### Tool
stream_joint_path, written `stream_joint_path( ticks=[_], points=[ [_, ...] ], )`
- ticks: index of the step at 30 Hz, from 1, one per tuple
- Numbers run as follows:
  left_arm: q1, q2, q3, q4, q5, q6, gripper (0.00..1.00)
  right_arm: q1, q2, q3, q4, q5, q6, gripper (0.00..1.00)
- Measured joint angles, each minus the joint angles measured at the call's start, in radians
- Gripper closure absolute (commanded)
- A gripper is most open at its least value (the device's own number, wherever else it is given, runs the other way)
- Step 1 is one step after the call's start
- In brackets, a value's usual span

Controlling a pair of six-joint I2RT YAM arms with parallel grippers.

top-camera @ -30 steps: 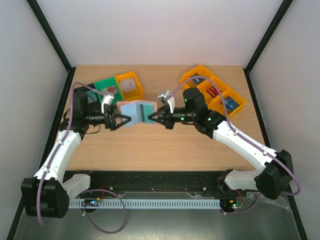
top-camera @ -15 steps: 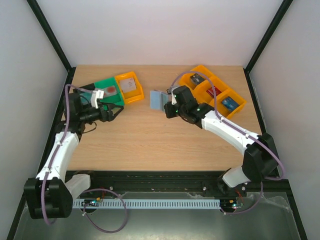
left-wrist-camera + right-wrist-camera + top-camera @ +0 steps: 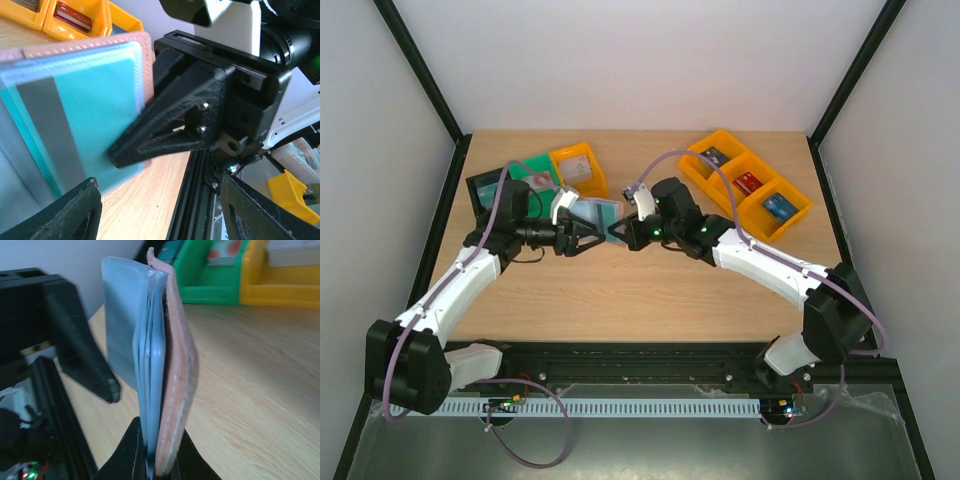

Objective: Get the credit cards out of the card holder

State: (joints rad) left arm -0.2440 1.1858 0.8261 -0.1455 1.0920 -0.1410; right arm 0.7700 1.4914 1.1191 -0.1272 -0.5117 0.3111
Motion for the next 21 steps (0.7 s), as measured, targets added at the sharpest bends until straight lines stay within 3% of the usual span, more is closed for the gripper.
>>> stream_joint_path(
  ticks=[16,21],
  points=[
    [0.044,-0.042,0.006,0.001,0.038,0.006,0.51,-0.018,-0.1,-0.09,0.116,-0.27,-0.041,0.98],
    [0.023,-0.04,0.018,-0.014,0.036,0.03,0.66,-0.026,-0.102,-0.134,0.211,-0.321,0.021,0.99]
  ],
)
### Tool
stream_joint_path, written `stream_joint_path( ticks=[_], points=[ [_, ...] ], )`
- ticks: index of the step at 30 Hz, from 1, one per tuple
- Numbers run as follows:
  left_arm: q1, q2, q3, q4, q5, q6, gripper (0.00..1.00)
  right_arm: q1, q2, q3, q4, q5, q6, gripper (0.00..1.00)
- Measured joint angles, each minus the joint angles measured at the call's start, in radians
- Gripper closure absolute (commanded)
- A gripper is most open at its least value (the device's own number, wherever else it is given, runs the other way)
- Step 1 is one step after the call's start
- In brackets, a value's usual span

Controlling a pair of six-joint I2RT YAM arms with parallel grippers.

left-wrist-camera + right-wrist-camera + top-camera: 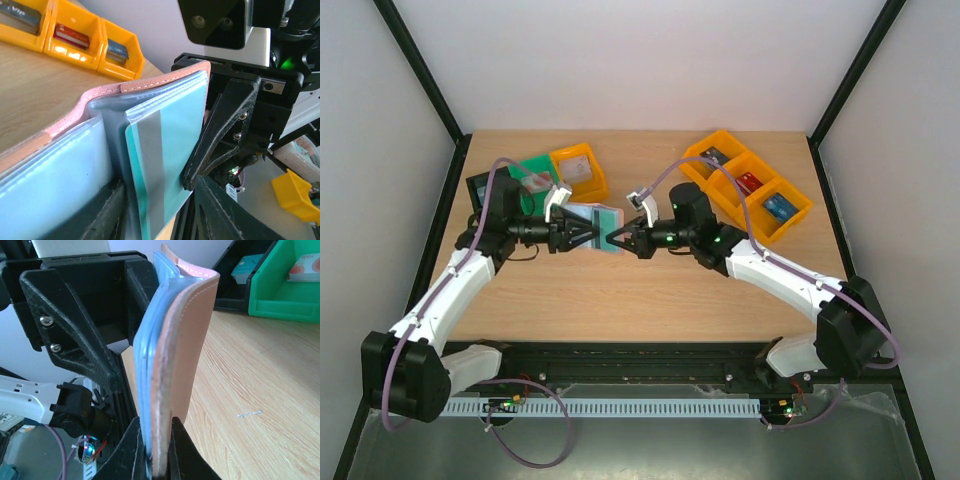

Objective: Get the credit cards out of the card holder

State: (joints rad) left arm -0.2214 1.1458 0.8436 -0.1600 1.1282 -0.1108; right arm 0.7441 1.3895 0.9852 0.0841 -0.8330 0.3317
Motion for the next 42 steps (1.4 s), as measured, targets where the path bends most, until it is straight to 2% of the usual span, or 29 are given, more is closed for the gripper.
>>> stream_joint_path(
  ticks=[8,14,18,21,28,35,37,42],
  points=[
    [0.02,0.0,0.008,-0.023,0.016,0.045,0.98,-0.005,0.0,-0.002,0.028,-0.047,0.018,0.98],
    [0.025,0.0,0.027,-0.092,0.05,0.125,0.98,-0.021,0.002,-0.008,0.026,-0.076,0.024,0.98],
    [0.025,0.0,0.047,-0.157,0.069,0.193,0.98,-0.032,0.002,-0.019,0.039,-0.111,0.037,0.84],
    [0.02,0.0,0.06,-0.186,0.101,0.233,0.98,-0.034,0.002,-0.025,0.07,-0.121,0.044,0.79],
    [0.009,-0.008,0.06,-0.203,0.162,0.243,0.98,-0.033,-0.006,-0.043,0.154,-0.138,0.05,0.75],
    [0.03,-0.029,0.06,-0.228,0.195,0.266,0.98,-0.053,-0.051,-0.056,0.169,-0.145,0.042,0.69],
    [0.033,-0.036,0.06,-0.235,0.202,0.276,0.98,-0.063,-0.068,-0.063,0.169,-0.145,0.037,0.72],
    [0.035,-0.038,0.059,-0.246,0.207,0.288,0.98,-0.069,-0.072,-0.064,0.171,-0.175,0.042,0.87]
  ],
)
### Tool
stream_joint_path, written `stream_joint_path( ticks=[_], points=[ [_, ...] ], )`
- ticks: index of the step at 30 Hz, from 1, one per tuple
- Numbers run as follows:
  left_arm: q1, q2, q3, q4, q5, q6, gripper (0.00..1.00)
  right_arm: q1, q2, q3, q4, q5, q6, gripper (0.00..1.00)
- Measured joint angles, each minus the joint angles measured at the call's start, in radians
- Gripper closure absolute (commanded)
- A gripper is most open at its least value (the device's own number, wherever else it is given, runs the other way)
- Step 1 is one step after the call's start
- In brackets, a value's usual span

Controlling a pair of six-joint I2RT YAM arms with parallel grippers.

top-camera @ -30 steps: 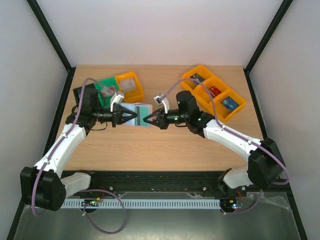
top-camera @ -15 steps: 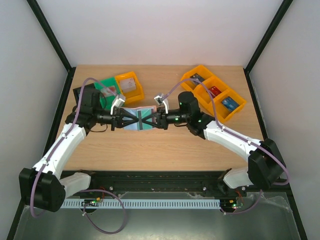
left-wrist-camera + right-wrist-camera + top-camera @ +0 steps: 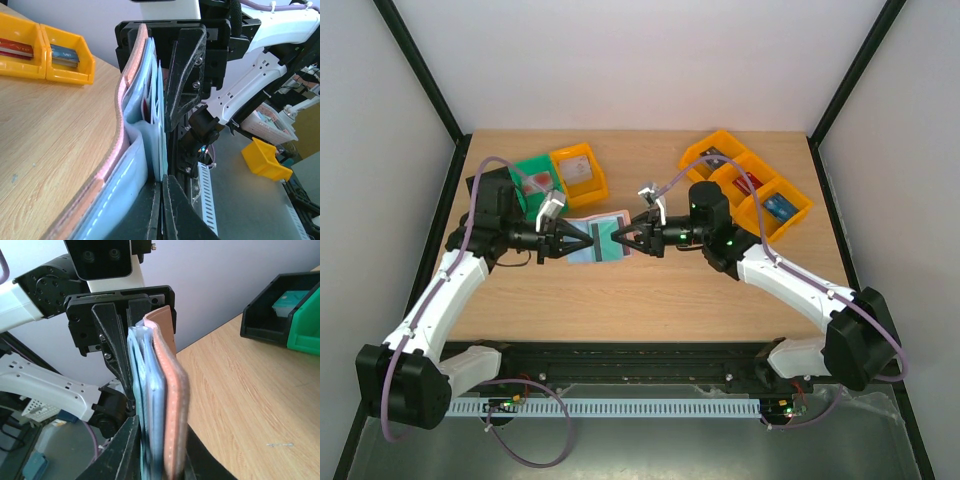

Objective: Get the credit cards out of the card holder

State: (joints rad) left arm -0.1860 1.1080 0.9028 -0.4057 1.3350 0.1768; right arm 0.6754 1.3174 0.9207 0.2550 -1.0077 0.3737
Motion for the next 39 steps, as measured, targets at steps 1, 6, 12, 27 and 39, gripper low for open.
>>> stream_joint_path(
  ticks=[1,6,12,27,39],
  points=[
    [0.001,0.0,0.0,-0.001,0.0,0.0,0.98,0.0,0.0,0.0,0.001,-0.007,0.004,0.9],
    [0.003,0.0,-0.001,-0.01,-0.003,0.007,0.98,0.0,-0.002,0.0,0.005,-0.033,-0.01,0.98],
    [0.006,0.0,-0.001,-0.021,-0.003,0.025,0.98,-0.005,-0.01,0.0,-0.018,-0.042,-0.045,0.98],
    [-0.006,0.0,-0.034,0.04,0.0,-0.035,0.82,-0.015,0.014,-0.015,0.072,-0.085,0.058,0.98],
    [-0.007,0.001,-0.037,0.08,0.0,-0.072,0.98,-0.015,0.015,-0.016,0.096,-0.088,0.072,0.97]
  ],
)
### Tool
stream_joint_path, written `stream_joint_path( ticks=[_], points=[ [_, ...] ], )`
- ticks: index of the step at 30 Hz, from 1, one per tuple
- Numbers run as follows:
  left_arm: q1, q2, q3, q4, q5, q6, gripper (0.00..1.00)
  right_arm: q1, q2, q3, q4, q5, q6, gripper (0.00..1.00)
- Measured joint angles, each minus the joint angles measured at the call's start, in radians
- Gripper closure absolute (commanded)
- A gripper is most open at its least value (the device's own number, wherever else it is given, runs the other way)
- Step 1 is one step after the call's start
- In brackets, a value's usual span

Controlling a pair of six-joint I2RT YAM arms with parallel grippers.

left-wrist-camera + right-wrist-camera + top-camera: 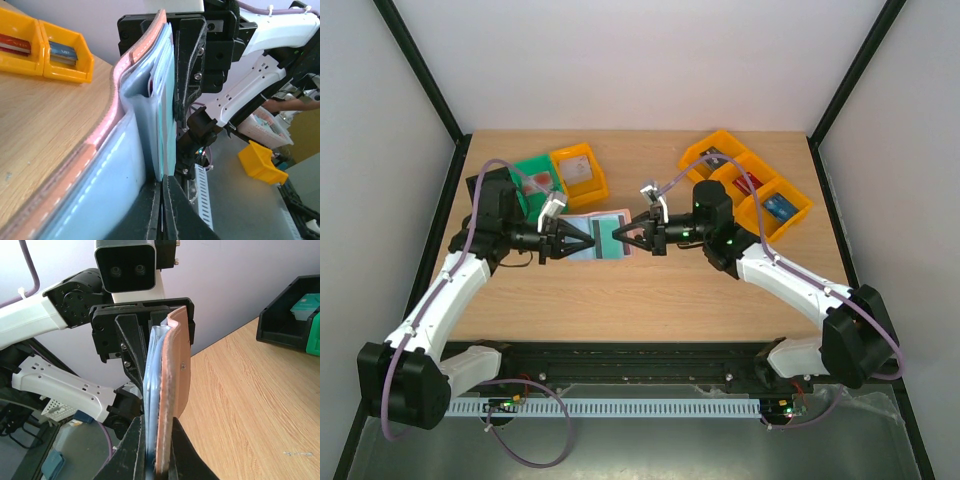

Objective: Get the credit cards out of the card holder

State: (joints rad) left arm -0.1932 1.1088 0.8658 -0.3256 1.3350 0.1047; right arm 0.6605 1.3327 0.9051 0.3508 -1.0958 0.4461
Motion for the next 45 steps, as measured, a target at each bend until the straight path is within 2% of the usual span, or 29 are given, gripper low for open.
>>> stream_joint_path(
  ticks=[6,11,13,17,20,28,29,30,32,37,42,45],
  points=[
    [0.003,0.0,0.0,-0.003,0.019,-0.001,0.98,0.0,0.0,0.0,-0.003,-0.001,-0.018,0.77],
    [0.025,0.0,0.0,-0.006,0.023,0.001,0.98,-0.001,-0.003,0.0,-0.023,0.005,-0.055,0.75],
    [0.031,0.0,0.0,-0.006,0.024,0.001,0.98,-0.004,-0.004,0.0,-0.032,0.005,-0.068,0.76],
    [0.033,-0.001,-0.001,-0.008,0.025,0.004,0.98,-0.01,-0.01,0.0,-0.06,0.009,-0.095,0.92],
    [0.035,-0.001,-0.001,-0.011,0.026,0.005,0.98,-0.012,-0.011,0.0,-0.077,0.01,-0.107,0.98],
    [0.035,-0.002,-0.002,-0.034,0.032,0.046,0.98,-0.014,-0.024,0.0,-0.103,0.003,-0.131,0.98],
    [0.034,-0.002,-0.002,-0.04,0.034,0.055,0.94,-0.014,-0.024,0.0,-0.105,0.001,-0.131,0.99],
    [0.033,-0.002,-0.002,-0.047,0.034,0.066,0.85,-0.014,-0.024,0.0,-0.105,-0.002,-0.129,0.98],
    [0.031,-0.002,-0.003,-0.059,0.032,0.088,0.79,-0.018,-0.024,0.0,-0.112,-0.008,-0.124,0.98],
    [0.031,-0.003,-0.018,-0.024,0.024,0.04,0.83,-0.04,-0.024,0.0,-0.124,-0.01,-0.121,0.99],
    [0.03,-0.003,-0.028,0.021,0.003,-0.014,0.78,-0.039,-0.024,0.0,-0.124,-0.02,-0.121,0.98],
    [0.029,-0.003,-0.029,0.045,-0.013,-0.042,0.82,-0.034,-0.024,0.0,-0.122,-0.024,-0.119,0.98]
  ],
)
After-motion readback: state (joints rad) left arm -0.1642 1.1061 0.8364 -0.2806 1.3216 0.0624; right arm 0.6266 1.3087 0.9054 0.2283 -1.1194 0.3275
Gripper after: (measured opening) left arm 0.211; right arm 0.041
